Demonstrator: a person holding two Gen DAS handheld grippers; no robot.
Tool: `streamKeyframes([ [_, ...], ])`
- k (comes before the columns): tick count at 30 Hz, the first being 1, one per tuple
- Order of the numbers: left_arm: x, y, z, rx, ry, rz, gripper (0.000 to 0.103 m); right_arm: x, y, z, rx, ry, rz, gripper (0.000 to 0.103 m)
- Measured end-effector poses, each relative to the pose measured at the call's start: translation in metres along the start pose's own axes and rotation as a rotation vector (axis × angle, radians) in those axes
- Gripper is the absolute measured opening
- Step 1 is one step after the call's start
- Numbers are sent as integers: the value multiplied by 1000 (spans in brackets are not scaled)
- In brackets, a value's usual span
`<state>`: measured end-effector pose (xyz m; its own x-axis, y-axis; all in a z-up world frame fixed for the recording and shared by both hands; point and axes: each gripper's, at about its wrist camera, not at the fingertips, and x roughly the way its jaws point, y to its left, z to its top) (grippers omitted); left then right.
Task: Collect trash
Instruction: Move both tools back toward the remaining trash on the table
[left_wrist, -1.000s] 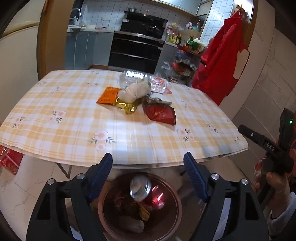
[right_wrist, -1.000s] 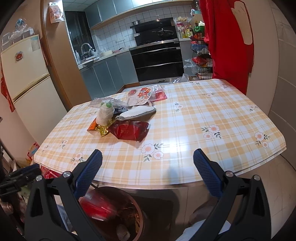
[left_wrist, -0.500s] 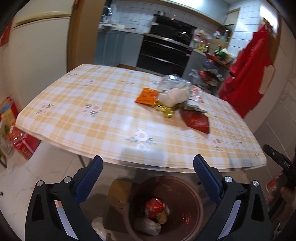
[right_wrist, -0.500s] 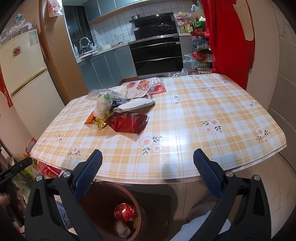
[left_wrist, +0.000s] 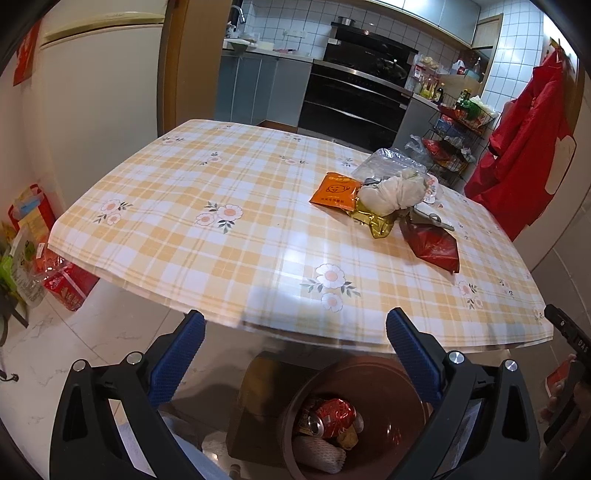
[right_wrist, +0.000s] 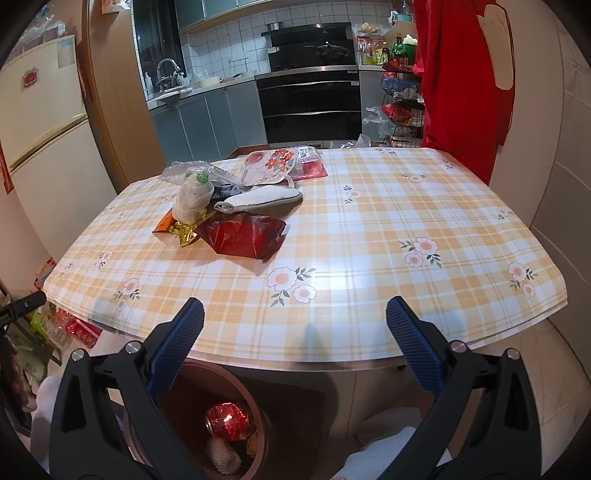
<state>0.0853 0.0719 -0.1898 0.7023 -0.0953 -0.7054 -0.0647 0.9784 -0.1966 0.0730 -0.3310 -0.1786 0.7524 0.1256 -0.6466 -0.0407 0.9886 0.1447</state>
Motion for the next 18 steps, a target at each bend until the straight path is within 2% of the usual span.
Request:
streamKeyframes([
  [4,7,-15,10,42,-11,-25,96,10,-2,2,15,22,10,97],
  [10,26,-51,32,169,-8,-72,96,23,-3,9,20,36,6,97],
  [18,60,-81,65,259,-5,-145,96,51,-9,40,22,51,14,97],
])
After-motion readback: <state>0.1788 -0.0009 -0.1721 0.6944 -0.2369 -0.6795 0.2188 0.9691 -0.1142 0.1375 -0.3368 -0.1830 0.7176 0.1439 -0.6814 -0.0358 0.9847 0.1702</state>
